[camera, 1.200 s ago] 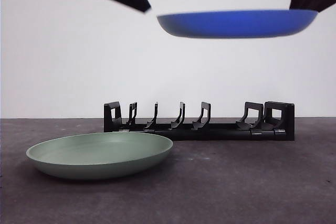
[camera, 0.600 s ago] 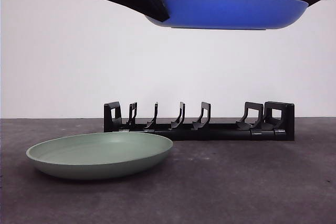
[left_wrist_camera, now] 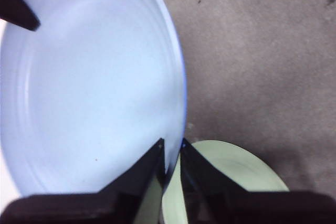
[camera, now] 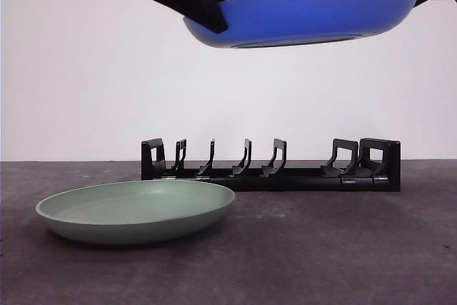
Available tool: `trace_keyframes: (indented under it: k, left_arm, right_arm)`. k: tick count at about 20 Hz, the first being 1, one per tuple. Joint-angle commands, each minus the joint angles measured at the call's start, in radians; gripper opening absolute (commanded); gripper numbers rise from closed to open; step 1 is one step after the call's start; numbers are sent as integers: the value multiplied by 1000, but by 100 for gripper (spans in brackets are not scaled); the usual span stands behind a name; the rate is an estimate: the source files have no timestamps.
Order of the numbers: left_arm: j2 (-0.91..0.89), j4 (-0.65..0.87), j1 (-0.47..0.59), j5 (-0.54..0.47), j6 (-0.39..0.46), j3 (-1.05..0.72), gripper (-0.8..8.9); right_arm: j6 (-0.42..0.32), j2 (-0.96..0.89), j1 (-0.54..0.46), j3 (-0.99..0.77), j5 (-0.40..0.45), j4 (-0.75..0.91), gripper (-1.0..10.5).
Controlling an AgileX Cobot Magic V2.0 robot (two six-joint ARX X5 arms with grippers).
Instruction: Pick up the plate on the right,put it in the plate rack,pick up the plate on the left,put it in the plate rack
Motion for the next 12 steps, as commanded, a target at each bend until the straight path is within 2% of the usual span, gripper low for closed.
trace_keyframes:
  k: [1, 2, 4, 5, 7, 9, 10, 12]
  left_arm:
    - [-1, -10, -6, -11, -91, 3, -8]
    - [-1, -20, -10, -11, -99, 3, -8]
    - [-1, -26, -18, -10, -132, 3, -8]
    - [-1, -27, -21, -3, -150, 3, -8]
    - [-1, -26, -26, 0, -184, 3, -8]
    - [-1, -24, -24, 35, -255, 3, -8]
    - [-1, -19, -21, 58, -299, 3, -8]
    - [-1, 15, 1, 100, -385, 3, -8]
  right_arm:
    - [2, -5, 1, 3, -14, 16, 12]
    - [2, -5, 0, 5, -21, 26, 77]
    - [2, -5, 0, 10, -63, 45, 342]
    - [2, -6, -1, 16, -90, 54, 424]
    - [3, -16, -1, 32, -116, 72, 446]
    - [19, -38, -2, 61, -114, 90, 446]
    - [33, -54, -3, 82, -100, 97, 445]
    - [47, -98, -3, 132, 5, 100, 442]
